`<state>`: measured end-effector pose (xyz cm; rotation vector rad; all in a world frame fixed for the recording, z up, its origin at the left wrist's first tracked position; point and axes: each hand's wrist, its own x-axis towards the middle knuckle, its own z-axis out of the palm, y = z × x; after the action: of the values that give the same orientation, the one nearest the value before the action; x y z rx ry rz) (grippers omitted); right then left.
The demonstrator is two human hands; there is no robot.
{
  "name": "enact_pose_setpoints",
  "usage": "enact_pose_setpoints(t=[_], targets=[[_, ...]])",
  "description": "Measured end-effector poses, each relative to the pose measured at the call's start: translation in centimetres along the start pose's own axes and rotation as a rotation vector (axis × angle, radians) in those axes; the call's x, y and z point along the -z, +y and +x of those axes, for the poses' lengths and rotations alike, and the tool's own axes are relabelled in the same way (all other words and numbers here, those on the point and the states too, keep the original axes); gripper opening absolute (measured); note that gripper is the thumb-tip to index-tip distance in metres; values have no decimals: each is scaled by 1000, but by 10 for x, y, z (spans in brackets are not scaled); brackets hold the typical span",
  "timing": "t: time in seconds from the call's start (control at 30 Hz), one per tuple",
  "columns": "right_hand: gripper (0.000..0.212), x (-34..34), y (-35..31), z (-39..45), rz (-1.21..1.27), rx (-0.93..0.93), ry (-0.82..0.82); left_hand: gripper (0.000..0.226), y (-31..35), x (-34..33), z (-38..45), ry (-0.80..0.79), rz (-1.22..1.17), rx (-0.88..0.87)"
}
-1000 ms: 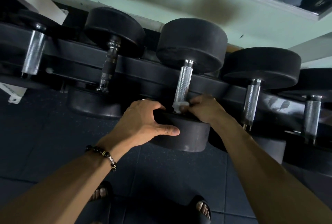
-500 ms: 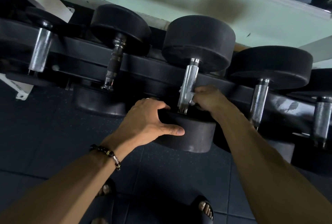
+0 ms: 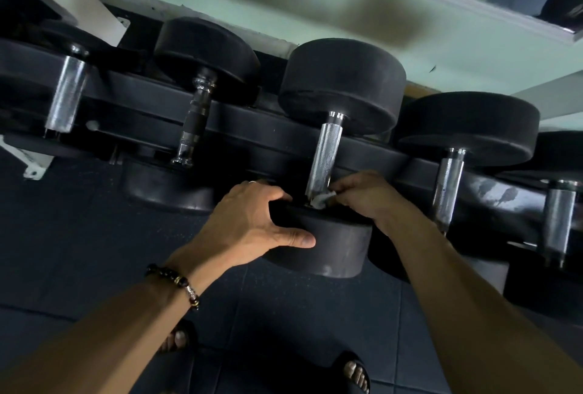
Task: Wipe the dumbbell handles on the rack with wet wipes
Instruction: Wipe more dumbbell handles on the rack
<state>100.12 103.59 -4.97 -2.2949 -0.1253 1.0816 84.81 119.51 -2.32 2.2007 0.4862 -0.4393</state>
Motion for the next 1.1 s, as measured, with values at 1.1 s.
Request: enact_pose_setpoints(t=[1.1], targets=[[23, -1, -46, 52, 866, -177, 395, 90, 0, 1, 2, -14, 26, -20]])
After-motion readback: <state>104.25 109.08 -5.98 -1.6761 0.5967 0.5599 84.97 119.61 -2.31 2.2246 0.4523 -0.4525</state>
